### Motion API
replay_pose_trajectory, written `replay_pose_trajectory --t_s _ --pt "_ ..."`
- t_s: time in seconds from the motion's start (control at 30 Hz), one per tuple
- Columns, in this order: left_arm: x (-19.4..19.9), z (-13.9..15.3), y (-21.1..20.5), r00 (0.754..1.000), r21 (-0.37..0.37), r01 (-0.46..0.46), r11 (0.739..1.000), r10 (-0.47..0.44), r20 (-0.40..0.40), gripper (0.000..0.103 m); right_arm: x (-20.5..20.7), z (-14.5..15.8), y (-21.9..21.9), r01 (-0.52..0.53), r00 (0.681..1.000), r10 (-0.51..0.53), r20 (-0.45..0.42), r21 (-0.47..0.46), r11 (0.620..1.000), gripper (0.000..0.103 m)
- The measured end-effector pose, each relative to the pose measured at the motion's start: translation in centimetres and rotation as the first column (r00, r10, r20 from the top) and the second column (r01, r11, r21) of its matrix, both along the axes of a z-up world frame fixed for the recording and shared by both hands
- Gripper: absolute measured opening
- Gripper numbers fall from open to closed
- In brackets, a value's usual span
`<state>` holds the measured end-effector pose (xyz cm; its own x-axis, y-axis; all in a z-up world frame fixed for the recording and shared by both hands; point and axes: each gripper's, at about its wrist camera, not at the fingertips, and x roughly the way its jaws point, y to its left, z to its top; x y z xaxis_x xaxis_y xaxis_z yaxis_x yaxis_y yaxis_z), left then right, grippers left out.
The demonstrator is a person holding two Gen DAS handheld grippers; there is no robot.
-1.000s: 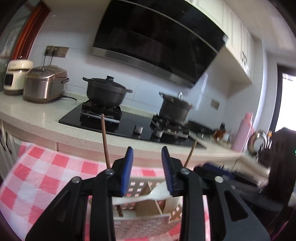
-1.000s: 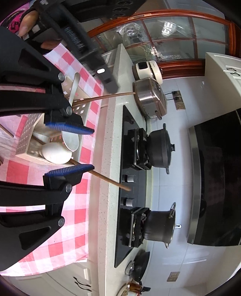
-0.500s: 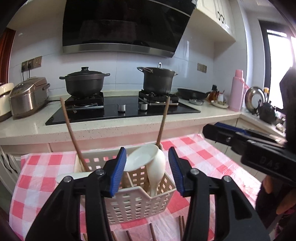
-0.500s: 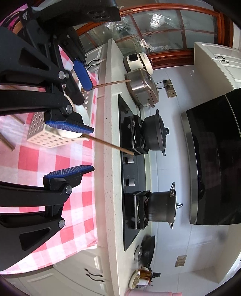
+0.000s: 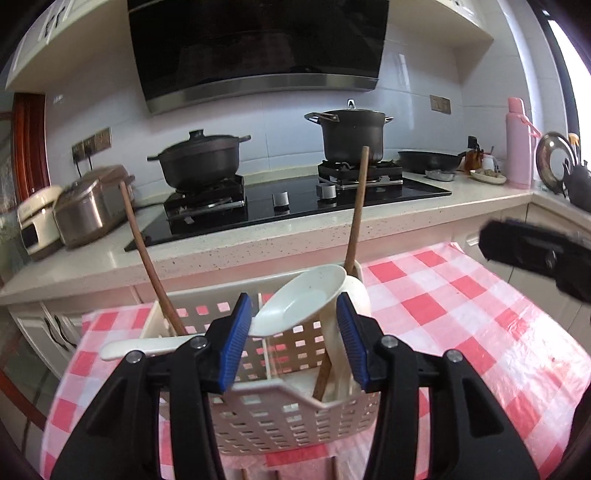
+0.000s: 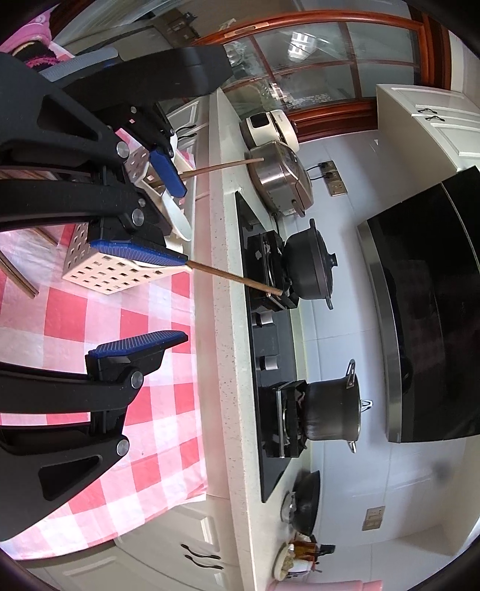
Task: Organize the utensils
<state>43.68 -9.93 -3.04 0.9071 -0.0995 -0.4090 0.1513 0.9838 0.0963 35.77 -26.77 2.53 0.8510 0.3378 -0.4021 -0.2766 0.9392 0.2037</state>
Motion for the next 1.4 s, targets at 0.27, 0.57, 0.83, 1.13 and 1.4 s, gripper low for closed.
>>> replay_pose_trajectory --t_s 0.27,0.57,0.83,1.13,1.4 --pt "-0.4 0.6 0.1 0.999 0.005 0.016 1.000 -0.016 0.046 0.007 0.0 -0.1 -0.6 0.011 1.000 -0.011 -0.003 0.022 1.000 0.036" --pt "-0.7 2.1 1.7 0.997 -0.090 0.077 0.993 -0.074 0.036 0.001 -1.3 1.0 0.9 -0.009 1.000 0.009 0.022 0.019 1.000 0.036" --pt "-2.8 3.6 2.9 0.993 -0.154 0.094 0.984 -0.082 0.081 0.001 -1.7 1.6 0.8 0.001 1.000 -0.001 0.028 0.020 1.000 0.036" --pt "-1.4 7.3 6.6 0.981 -0.444 0.182 0.878 -0.134 0.137 0.001 -2.2 1.3 1.3 -0.010 0.999 0.010 0.031 0.025 1.000 0.036" --pt "0.6 7.4 8.6 0.972 -0.538 0.215 0.815 -0.128 0.195 0.001 -1.5 0.9 1.1 -0.017 0.999 0.016 0.037 0.023 1.000 0.036"
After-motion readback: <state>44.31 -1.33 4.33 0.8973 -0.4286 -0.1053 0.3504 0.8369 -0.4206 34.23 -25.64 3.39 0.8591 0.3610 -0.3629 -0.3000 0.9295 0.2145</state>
